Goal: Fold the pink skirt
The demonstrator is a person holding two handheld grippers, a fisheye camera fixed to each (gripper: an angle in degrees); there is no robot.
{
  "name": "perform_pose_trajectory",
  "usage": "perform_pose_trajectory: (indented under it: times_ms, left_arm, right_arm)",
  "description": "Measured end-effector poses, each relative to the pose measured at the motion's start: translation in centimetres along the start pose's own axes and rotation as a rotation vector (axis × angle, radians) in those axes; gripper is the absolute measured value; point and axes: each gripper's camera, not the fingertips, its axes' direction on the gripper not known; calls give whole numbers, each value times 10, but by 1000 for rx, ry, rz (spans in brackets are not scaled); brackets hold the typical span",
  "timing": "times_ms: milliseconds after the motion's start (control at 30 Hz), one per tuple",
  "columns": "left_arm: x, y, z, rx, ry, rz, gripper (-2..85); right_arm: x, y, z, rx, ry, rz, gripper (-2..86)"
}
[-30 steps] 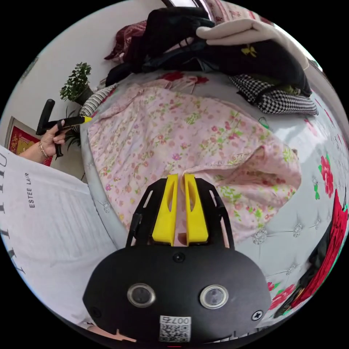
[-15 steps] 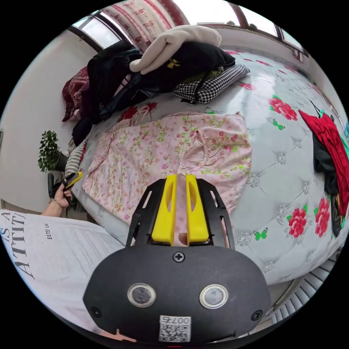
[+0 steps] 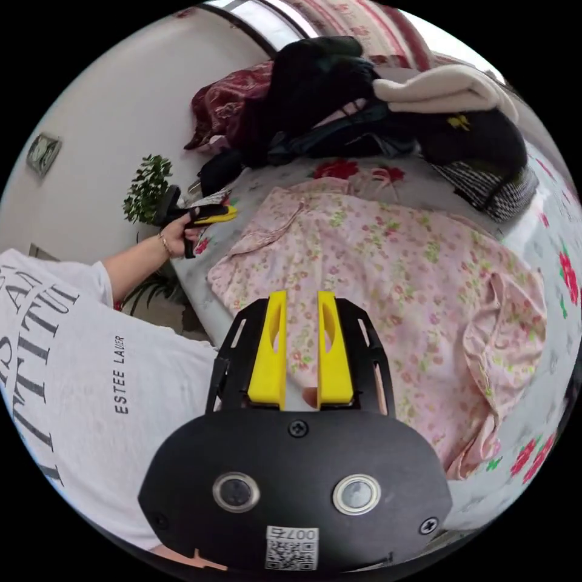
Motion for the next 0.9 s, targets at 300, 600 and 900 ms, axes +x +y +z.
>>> perform_pose_trajectory:
  times_ms: [300,600,900]
  left_arm:
    - [50,22,14,-30,8,198,69]
    - [207,45,90,-195,71,695,69]
    - [479,27,236,-390,72,1418,131]
  right_arm:
    - [20,24,-11,50,91,212,76]
    - [133,237,-131,419,289,946,99]
    - [154,256,-102,406,231,852,104]
